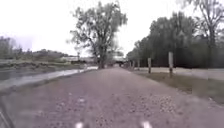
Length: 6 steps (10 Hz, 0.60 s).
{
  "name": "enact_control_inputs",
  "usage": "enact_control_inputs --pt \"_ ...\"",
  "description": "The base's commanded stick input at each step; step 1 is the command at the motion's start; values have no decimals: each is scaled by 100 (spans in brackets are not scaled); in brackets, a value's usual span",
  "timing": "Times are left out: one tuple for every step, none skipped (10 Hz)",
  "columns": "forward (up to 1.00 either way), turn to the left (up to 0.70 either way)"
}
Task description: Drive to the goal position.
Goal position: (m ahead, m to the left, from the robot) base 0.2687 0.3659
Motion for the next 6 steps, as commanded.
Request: enact_control_inputs --pt "70 0" --pt "70 0" --pt "70 0" --pt "70 0" --pt "70 0" --pt "70 0"
